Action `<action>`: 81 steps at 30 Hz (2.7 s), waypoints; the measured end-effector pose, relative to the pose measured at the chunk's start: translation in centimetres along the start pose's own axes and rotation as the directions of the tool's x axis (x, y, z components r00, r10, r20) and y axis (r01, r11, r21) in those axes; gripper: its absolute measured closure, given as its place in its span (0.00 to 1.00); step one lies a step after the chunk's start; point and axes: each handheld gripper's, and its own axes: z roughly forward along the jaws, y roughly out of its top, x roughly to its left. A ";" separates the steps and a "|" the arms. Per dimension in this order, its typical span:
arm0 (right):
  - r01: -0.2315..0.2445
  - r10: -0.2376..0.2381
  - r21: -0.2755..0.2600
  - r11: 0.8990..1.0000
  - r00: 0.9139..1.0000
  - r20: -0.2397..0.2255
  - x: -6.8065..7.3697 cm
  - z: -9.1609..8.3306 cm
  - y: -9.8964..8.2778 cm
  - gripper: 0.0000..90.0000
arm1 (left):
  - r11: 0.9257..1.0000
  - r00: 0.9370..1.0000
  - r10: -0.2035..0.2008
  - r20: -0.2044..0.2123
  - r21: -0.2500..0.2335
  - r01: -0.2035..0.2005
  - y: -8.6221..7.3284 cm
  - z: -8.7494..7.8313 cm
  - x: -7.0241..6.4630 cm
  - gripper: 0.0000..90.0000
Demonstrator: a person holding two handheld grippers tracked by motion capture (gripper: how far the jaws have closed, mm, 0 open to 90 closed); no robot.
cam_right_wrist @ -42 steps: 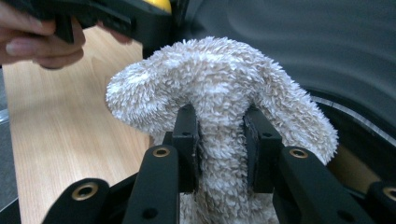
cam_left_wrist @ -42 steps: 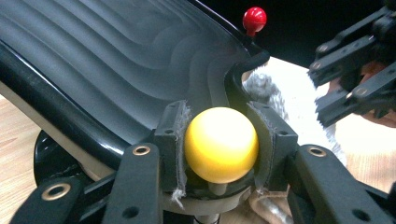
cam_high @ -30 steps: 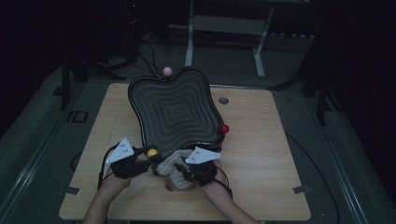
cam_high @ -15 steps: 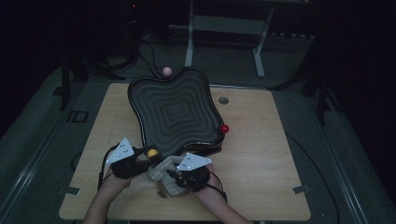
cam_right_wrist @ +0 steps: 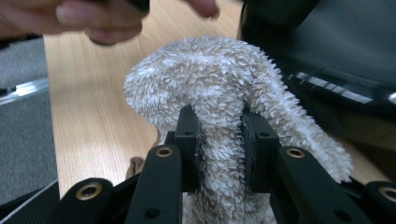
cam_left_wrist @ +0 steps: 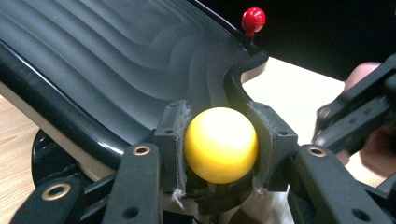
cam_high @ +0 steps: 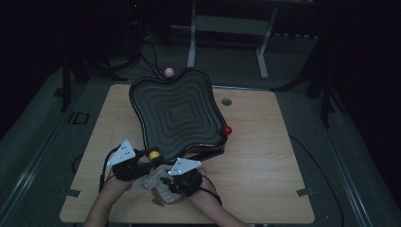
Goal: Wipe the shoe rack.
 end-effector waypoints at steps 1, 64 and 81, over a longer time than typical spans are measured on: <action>0.004 -0.004 0.006 1.000 1.000 -0.002 0.1 0.0 0.0 0.80 | 1.000 1.000 0.000 0.000 0.000 0.000 0.0 0.0 0.0 0.66; -0.144 0.147 -0.033 0.989 0.961 0.235 -7.6 -4.7 -2.5 0.80 | 1.000 0.999 -0.022 0.037 -0.015 0.023 -0.2 0.0 0.3 0.66; -0.152 0.163 -0.060 0.987 0.955 0.247 -8.2 -7.1 -2.6 0.80 | 1.000 0.999 -0.022 0.047 -0.016 0.023 -0.2 0.0 0.4 0.66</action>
